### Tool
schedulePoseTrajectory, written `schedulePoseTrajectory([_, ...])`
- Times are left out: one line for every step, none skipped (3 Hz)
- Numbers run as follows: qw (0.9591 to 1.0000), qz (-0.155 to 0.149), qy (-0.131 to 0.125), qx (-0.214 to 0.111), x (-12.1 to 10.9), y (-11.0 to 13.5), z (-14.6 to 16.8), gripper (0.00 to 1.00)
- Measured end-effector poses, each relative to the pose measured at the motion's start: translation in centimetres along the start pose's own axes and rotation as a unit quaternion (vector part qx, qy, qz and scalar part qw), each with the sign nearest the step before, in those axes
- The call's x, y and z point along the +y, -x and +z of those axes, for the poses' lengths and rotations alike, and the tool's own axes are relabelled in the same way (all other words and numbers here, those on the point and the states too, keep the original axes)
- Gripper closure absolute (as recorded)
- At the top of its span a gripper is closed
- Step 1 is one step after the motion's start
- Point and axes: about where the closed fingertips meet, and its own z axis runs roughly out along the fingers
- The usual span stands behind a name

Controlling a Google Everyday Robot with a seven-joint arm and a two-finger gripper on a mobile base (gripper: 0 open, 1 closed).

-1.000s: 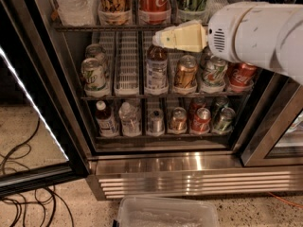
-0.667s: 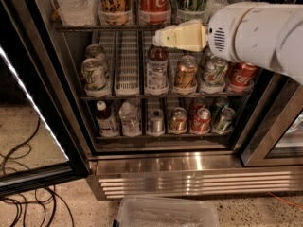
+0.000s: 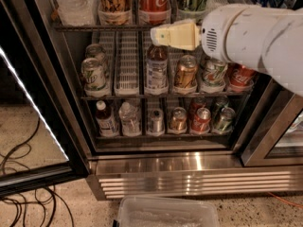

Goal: Pick green can from top shelf of fridge

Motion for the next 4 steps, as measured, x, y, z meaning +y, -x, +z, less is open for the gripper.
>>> schedulePoseTrajectory([0.9998,-0.001,-0.014,-0.016,-1.1,0.3,0.5,0.04])
schedulePoseTrajectory([0.9993,-0.005,-0.028,-0.026,-2.5,0.5,0.8,0.12])
schedulePoseTrajectory([0.9984,-0.008,-0.045,-0.034,-4.1,0.6,0.5,0.17])
schedulePoseTrajectory([0.9972,-0.012,-0.059,-0.045,-5.5,0.9,0.2,0.23])
